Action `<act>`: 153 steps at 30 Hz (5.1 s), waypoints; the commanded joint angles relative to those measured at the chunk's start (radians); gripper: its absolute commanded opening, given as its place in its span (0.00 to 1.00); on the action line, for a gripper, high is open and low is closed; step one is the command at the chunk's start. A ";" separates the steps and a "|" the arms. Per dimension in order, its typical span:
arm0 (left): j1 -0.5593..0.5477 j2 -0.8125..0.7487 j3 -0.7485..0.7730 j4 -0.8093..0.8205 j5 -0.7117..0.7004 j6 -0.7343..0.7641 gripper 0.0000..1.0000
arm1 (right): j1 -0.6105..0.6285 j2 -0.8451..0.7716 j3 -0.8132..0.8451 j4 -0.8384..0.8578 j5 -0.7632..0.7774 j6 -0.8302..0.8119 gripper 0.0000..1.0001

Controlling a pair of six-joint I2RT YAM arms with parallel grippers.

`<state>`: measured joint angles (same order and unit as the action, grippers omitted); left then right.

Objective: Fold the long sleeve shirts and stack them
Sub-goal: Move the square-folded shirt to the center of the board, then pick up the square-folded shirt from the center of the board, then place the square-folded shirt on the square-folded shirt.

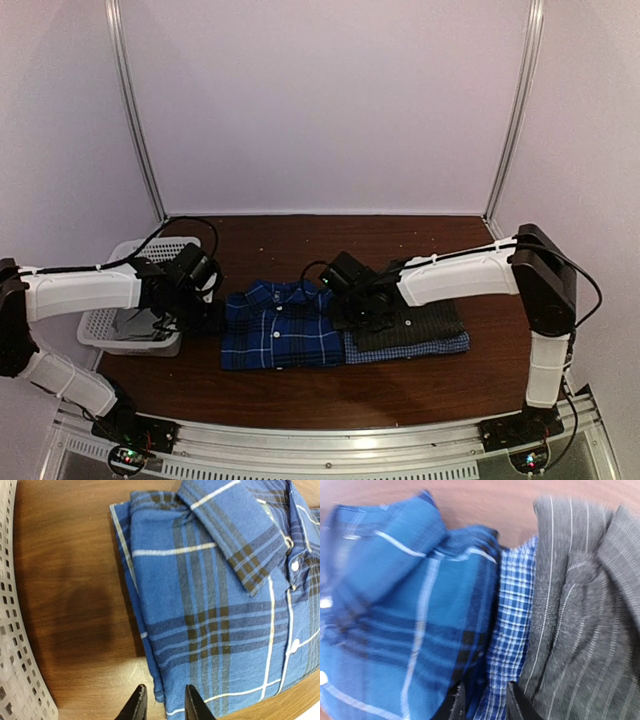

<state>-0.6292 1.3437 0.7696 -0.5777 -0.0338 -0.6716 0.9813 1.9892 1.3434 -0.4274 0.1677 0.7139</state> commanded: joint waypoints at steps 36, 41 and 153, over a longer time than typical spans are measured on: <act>0.030 0.238 0.068 0.088 -0.087 0.037 0.00 | -0.024 -0.053 -0.176 0.286 -0.200 0.079 0.43; 0.047 0.212 0.069 0.065 -0.100 0.045 0.00 | -0.023 -0.033 -0.162 0.289 -0.209 0.078 0.47; -0.351 0.757 0.804 0.234 0.207 -0.214 0.00 | -0.410 -0.845 -0.526 -0.105 -0.079 -0.083 0.30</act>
<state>-0.9665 2.1246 1.5909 -0.3813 0.1749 -0.8673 0.5175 1.1416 0.9272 -0.5877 0.1497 0.5301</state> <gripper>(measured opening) 0.021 0.327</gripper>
